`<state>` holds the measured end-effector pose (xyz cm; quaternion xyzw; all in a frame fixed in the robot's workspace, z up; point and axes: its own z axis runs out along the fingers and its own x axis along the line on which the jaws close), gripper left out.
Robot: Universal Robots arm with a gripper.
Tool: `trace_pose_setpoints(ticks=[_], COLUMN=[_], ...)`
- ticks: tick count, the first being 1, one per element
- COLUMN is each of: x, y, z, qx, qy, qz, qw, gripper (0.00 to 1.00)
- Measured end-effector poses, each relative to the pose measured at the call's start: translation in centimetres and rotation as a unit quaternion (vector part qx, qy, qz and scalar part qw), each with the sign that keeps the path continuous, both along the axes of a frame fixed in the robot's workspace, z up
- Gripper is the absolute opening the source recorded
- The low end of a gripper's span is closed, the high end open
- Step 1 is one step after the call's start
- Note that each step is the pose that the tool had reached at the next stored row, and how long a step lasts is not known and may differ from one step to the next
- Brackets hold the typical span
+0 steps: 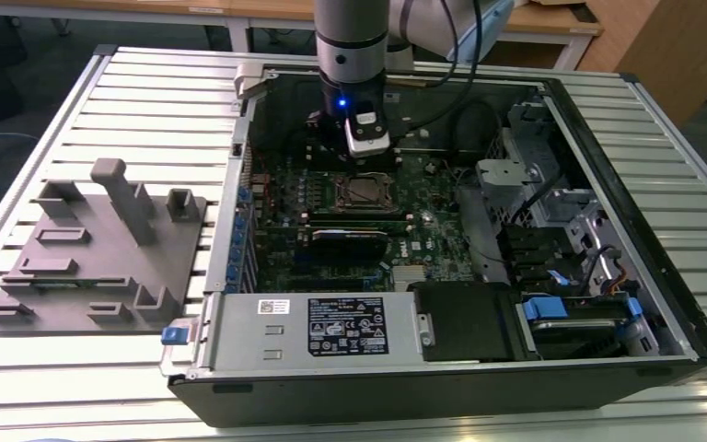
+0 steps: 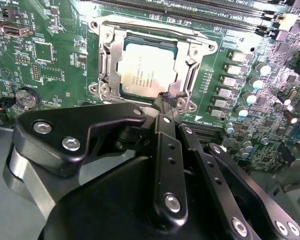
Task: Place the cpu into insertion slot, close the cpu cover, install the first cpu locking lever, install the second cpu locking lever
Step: 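Install the first cpu locking lever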
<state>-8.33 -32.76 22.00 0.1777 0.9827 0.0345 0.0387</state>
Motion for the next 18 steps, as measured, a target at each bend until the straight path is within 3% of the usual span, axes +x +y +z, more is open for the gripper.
trace_pose_setpoints(ticks=[5,18], x=[0.45,1.96], y=[0.00,0.02], z=[0.01,-0.01], qx=[-0.0008,-0.0081], qy=[0.0000,0.0000], qz=[0.000,0.000], qw=[1.00000,0.99997], gripper=[0.11,0.11])
